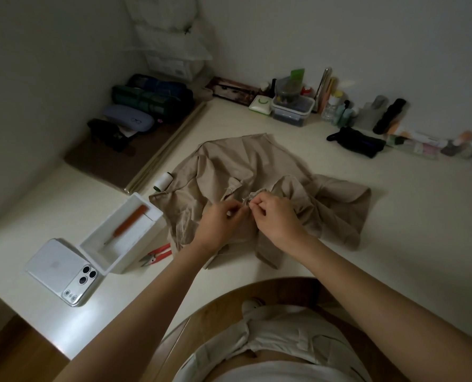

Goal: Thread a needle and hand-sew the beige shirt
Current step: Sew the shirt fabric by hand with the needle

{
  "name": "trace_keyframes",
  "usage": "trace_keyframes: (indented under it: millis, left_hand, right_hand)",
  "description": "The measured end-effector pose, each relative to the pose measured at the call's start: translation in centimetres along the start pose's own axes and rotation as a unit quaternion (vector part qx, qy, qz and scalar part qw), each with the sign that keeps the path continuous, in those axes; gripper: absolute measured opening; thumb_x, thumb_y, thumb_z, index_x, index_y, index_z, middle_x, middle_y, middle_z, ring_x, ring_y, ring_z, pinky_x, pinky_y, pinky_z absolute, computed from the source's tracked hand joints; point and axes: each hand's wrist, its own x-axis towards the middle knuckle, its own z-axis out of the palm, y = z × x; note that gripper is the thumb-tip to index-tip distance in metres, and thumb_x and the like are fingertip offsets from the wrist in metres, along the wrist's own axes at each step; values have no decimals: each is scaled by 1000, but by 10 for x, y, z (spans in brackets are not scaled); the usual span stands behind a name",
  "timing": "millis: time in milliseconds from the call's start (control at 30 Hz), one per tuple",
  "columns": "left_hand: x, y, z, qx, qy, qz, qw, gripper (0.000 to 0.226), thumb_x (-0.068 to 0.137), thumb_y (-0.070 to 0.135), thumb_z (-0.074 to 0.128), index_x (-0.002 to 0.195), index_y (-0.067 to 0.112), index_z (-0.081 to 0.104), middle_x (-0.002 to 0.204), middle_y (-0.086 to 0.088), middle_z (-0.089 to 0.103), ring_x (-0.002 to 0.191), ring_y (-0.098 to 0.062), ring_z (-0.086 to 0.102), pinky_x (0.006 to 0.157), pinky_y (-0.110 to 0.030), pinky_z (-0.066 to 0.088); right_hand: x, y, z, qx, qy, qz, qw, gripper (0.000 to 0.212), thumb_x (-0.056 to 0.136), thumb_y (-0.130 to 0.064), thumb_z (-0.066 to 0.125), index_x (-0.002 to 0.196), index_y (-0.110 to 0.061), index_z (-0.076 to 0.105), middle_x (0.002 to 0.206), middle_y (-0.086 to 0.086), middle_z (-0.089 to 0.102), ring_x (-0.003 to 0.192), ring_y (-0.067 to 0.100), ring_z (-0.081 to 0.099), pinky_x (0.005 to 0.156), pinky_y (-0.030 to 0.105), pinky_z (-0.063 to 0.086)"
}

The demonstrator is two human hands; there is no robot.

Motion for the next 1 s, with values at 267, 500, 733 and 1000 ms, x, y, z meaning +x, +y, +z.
trace_keyframes:
  millis: [267,500,733,1000]
  left_hand:
    - [-4,9,-5,67,67,43,995,16,94,19,57,103,13,69,88,1,67,75,-8,57,64,-8,38]
    - [-7,16,-6,53,77,40,995,15,95,19,54,103,18,68,84,4,68,70,-5,59,61,-15,46]
    - [-1,13,-13,20,98,-14,995,16,96,21,53,103,19,67,82,5,67,70,-6,60,66,-25,51]
    - [-5,18,-10,18,60,46,997,13,92,18,59,98,17,71,87,6,59,75,1,49,69,-8,39]
  right_hand:
    - [-6,-8,0,56,-32,34,997,12,99,-18,46,97,-11,54,58,-5,56,41,-1,54,45,9,41]
    - [-4,-13,-2,97,-29,33,994,14,100,-20,45,98,-9,53,70,1,58,42,1,53,43,14,42]
    - [-12,-6,0,75,-74,21,994,21,101,-14,38,114,-9,53,89,2,65,74,7,59,68,13,44]
    - [-7,-14,-2,101,-20,8,995,9,100,-13,41,109,-11,43,88,-3,59,74,-1,54,62,5,42]
